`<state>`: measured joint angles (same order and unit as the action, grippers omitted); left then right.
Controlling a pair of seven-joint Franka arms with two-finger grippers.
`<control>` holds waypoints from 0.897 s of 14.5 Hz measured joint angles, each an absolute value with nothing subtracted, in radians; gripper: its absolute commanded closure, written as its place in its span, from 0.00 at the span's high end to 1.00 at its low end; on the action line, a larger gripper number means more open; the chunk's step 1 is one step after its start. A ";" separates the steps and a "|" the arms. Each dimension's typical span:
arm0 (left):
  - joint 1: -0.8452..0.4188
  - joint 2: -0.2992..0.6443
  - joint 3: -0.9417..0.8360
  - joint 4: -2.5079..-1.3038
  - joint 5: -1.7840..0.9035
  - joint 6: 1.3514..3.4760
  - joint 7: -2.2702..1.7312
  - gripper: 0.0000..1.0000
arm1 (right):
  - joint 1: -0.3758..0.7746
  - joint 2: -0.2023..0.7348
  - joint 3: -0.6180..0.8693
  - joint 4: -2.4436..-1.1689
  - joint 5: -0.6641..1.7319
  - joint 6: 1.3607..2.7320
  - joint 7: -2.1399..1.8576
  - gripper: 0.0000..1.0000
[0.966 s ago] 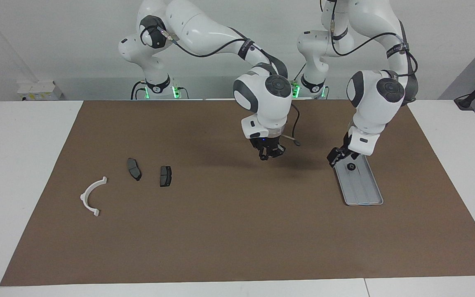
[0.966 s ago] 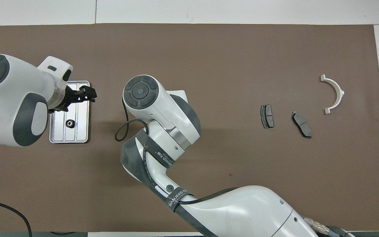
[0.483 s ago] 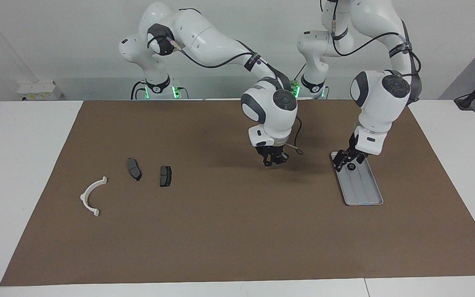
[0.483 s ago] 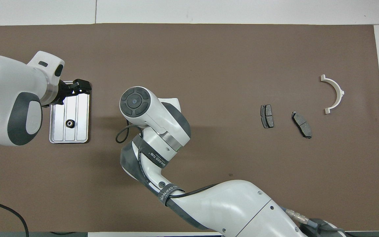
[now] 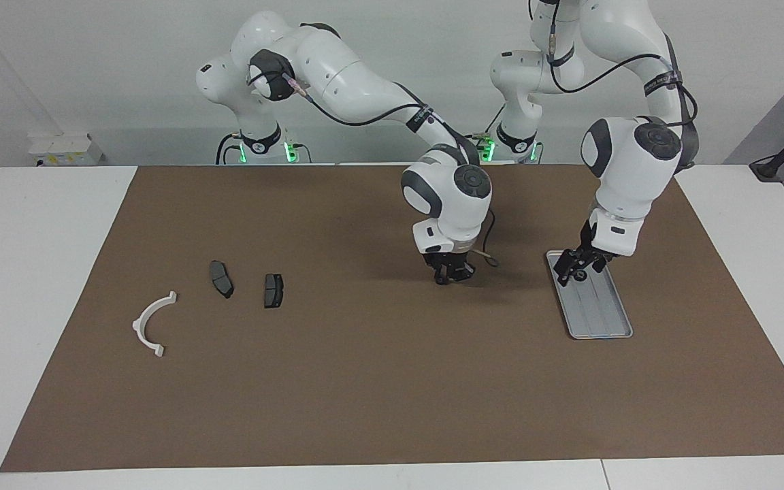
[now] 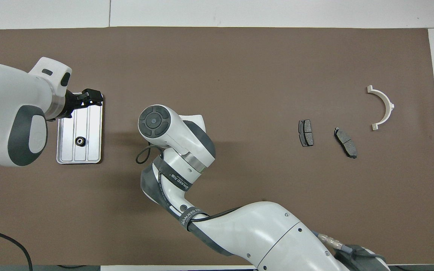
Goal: Pick bearing gear from pile to tray
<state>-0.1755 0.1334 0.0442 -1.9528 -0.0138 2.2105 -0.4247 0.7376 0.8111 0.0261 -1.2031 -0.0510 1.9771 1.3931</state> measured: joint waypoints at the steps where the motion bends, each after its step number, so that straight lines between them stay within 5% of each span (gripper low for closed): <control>1: -0.176 0.134 0.043 -1.954 -0.014 2.210 -0.425 1.00 | 0.738 0.811 0.026 -1.203 -0.053 1.977 1.393 0.57; 3: -0.178 0.134 0.040 -1.956 -0.014 2.208 -0.425 1.00 | 0.737 0.811 0.024 -1.203 -0.058 1.977 1.393 1.00; 11: -0.248 0.136 0.030 -1.960 -0.015 2.187 -0.505 1.00 | 0.600 0.698 0.013 -1.158 -0.062 1.886 1.166 1.00; 13: -0.325 0.144 0.028 -1.960 -0.016 2.188 -0.607 0.91 | 0.536 0.634 0.015 -1.156 -0.061 1.847 1.041 1.00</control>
<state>-0.3247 0.1444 0.0280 -1.9601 -0.0163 2.1878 -0.6073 0.5358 0.6337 0.0146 -1.1561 -0.0608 1.8470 1.0412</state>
